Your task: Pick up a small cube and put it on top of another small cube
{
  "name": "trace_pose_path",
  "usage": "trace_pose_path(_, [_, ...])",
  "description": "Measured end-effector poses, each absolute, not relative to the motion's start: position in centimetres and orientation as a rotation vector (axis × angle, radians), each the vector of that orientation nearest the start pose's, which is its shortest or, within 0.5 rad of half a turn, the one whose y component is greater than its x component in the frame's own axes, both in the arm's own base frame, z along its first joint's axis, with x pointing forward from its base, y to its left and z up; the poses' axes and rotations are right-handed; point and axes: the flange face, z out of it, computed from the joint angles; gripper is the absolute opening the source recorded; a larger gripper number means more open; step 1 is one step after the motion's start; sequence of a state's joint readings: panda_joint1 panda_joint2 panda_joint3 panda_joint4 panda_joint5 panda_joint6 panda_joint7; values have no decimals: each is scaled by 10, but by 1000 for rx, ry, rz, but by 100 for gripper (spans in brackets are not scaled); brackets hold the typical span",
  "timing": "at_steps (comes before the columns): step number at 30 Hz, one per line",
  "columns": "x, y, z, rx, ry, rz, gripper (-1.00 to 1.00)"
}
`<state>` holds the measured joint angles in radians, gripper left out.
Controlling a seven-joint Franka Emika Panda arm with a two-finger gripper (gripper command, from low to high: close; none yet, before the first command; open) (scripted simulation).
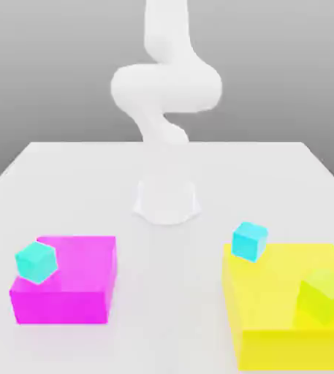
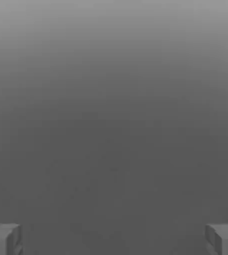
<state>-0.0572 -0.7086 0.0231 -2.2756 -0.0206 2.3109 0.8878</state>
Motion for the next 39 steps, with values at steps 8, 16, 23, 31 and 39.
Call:
trace_pose_path(8, [470, -63, 610, -2303, 1698, -801, 0])
trace_pose_path(16, [532, -137, 506, -2069, 2155, -600, 0])
trace_pose_path(23, [556, -211, 401, -1766, 2510, -402, 0])
trace_pose_path(31, [553, -281, 271, -1341, 2823, -154, 0])
trace_pose_path(39, [538, -315, 140, -1048, 2961, -1, -100])
